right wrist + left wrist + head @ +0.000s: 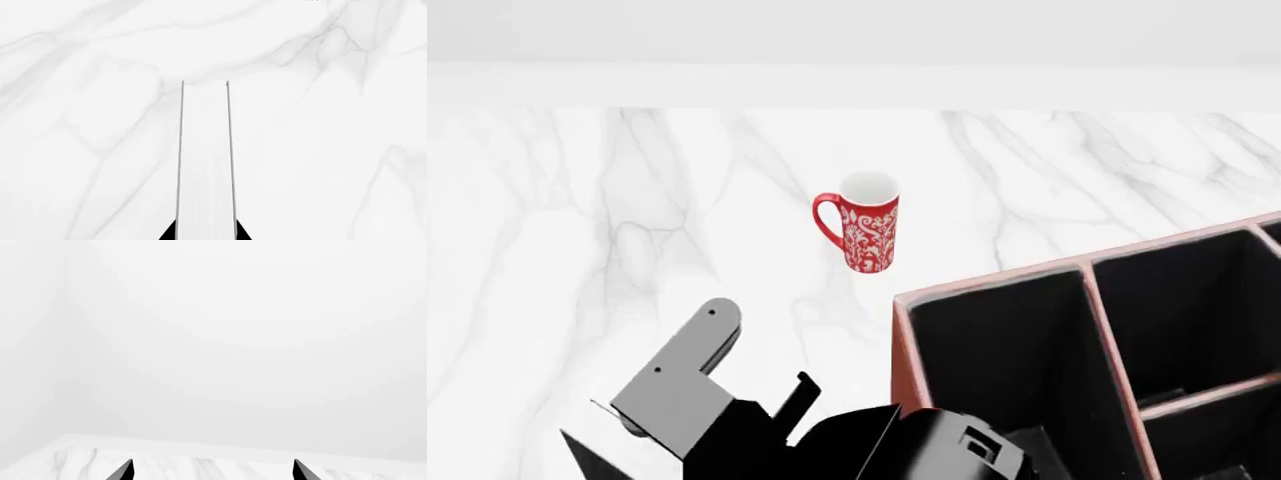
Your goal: Pick up the book and place it in the left compartment of the caddy.
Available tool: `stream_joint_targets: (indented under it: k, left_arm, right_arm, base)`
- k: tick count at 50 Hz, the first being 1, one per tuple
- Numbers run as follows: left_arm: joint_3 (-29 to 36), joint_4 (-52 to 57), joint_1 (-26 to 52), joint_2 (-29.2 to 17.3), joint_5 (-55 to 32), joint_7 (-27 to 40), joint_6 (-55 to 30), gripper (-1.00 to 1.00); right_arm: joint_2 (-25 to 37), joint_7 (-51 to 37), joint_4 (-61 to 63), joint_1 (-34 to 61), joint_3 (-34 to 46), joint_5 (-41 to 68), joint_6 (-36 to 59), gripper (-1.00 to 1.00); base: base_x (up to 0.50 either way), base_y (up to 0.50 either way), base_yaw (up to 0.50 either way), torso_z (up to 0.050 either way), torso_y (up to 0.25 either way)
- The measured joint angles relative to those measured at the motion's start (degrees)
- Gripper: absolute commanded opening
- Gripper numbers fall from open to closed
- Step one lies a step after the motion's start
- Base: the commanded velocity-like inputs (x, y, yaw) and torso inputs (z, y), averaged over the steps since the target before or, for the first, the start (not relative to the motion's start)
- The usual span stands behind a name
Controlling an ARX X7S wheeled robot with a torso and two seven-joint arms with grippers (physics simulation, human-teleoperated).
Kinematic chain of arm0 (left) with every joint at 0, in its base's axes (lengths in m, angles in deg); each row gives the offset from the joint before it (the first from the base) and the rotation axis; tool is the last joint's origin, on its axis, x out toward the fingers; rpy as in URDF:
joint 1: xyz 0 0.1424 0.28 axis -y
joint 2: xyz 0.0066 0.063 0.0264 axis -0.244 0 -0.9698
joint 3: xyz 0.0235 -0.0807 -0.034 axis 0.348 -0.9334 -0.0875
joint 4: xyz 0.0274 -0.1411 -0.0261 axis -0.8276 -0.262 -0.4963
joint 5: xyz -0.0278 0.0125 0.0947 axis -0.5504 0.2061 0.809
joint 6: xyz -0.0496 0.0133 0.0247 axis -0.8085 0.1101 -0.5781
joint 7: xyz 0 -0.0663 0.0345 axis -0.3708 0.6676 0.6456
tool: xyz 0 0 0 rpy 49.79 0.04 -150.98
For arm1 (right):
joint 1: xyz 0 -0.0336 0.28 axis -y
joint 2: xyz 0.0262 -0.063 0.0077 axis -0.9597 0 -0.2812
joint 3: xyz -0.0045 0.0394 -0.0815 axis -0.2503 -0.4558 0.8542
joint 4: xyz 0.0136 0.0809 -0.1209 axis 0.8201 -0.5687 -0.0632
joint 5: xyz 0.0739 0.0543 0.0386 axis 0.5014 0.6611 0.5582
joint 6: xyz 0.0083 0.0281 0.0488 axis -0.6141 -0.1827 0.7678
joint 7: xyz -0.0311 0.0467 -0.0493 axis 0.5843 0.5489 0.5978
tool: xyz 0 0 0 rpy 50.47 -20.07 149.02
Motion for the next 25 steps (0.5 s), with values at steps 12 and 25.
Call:
stream_joint_targets:
  k: [12,25]
  left_arm:
    - [0.2,0.1,-0.1,-0.1,0.2,0.0,0.3,1.00]
    - [0.3,0.2,-0.3,-0.3,0.1,0.1,0.6,1.00]
  right_arm:
    - [0.3,-7.3,1.9,0.9,-5.7,7.0,5.2,-1.00]
    - [0.1,-19.3,5.4,2.6,-13.2,19.3,11.3,-1.00]
  base:
    - [0.00,0.00,0.00,0.000,0.000]
    - [0.00,0.00,0.00,0.000,0.001]
